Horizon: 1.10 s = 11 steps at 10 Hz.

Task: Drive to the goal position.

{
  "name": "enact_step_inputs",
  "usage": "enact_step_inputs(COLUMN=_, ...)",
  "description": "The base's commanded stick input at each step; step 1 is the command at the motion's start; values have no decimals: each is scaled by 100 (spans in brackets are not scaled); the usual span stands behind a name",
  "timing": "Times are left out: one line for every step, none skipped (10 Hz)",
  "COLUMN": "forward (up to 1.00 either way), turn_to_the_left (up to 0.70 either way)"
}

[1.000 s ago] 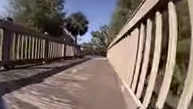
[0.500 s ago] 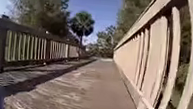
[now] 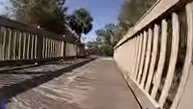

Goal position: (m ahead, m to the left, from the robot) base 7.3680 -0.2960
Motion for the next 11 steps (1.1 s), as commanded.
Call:
enact_step_inputs(forward=100, turn_to_the_left=0)
enact_step_inputs(forward=100, turn_to_the_left=0)
enact_step_inputs(forward=100, turn_to_the_left=0)
enact_step_inputs(forward=100, turn_to_the_left=0)
enact_step_inputs(forward=100, turn_to_the_left=0)
enact_step_inputs(forward=100, turn_to_the_left=0)
enact_step_inputs(forward=100, turn_to_the_left=0)
enact_step_inputs(forward=100, turn_to_the_left=0)
enact_step_inputs(forward=100, turn_to_the_left=0)
enact_step_inputs(forward=100, turn_to_the_left=0)
enact_step_inputs(forward=100, turn_to_the_left=0)
